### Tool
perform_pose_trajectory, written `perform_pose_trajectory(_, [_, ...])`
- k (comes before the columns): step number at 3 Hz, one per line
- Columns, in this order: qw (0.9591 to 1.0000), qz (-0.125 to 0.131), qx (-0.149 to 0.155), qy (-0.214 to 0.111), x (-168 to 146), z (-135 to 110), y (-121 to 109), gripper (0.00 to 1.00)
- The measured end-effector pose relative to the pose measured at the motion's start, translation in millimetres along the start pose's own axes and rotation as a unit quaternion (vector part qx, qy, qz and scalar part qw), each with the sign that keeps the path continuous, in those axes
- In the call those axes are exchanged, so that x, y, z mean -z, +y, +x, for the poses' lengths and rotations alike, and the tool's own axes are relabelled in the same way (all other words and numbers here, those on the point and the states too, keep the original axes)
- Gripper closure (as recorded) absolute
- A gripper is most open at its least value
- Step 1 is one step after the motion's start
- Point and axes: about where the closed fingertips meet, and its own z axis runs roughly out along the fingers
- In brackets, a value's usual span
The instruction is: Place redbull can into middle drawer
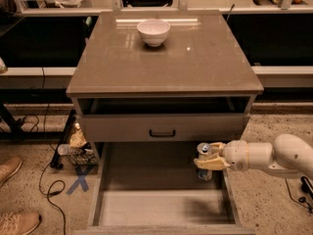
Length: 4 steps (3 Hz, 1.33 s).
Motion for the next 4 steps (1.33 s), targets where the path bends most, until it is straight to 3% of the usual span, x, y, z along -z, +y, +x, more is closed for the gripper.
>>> perform_pose_trajectory(2, [0.9976, -0.032, 0.055, -0.029, -38, 73, -5, 1.0])
perform_pose_trajectory(4, [0.9956, -0.051, 0.073, -0.03, -61, 93, 7, 1.0])
